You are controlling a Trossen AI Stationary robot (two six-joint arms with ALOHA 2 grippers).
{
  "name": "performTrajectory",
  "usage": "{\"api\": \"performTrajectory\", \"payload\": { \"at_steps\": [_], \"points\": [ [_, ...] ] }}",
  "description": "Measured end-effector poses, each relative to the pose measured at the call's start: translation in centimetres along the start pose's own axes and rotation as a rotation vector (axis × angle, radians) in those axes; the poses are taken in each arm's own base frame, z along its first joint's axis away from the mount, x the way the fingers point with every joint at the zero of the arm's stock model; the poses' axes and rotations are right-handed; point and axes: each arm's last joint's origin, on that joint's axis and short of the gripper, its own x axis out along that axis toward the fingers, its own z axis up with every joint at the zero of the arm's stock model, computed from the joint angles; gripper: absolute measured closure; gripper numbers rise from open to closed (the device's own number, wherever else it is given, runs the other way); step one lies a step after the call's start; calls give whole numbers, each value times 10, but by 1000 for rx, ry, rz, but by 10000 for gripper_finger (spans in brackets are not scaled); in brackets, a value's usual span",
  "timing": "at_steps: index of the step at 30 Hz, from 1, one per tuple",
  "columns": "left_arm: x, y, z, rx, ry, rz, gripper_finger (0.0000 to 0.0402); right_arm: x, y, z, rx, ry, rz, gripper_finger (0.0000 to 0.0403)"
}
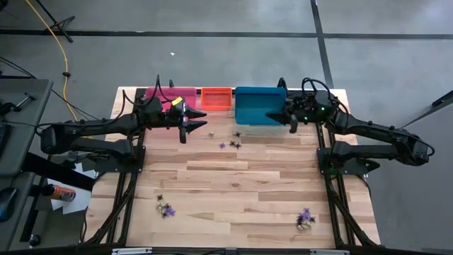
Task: Sort Halloween decoration
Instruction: Put the white skull toy into the pink bin
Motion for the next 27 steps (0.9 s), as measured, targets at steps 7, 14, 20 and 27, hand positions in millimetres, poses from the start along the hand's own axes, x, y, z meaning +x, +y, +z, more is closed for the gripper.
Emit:
{"api": "performTrajectory", "payload": {
  "at_steps": [7,14,20,27],
  "points": [
    [0,1,-2,-38,21,20,248,13,65,-17,186,394,41,373],
    [0,2,-9,-101,84,33,248,5,124,-88,363,954,-248,300],
    [-1,2,-11,-128,113,40,248,4,181,-165,411,1195,-225,228],
    [-1,2,-12,-128,114,40,248,6,221,-264,448,1326,-139,217]
  ]
}}
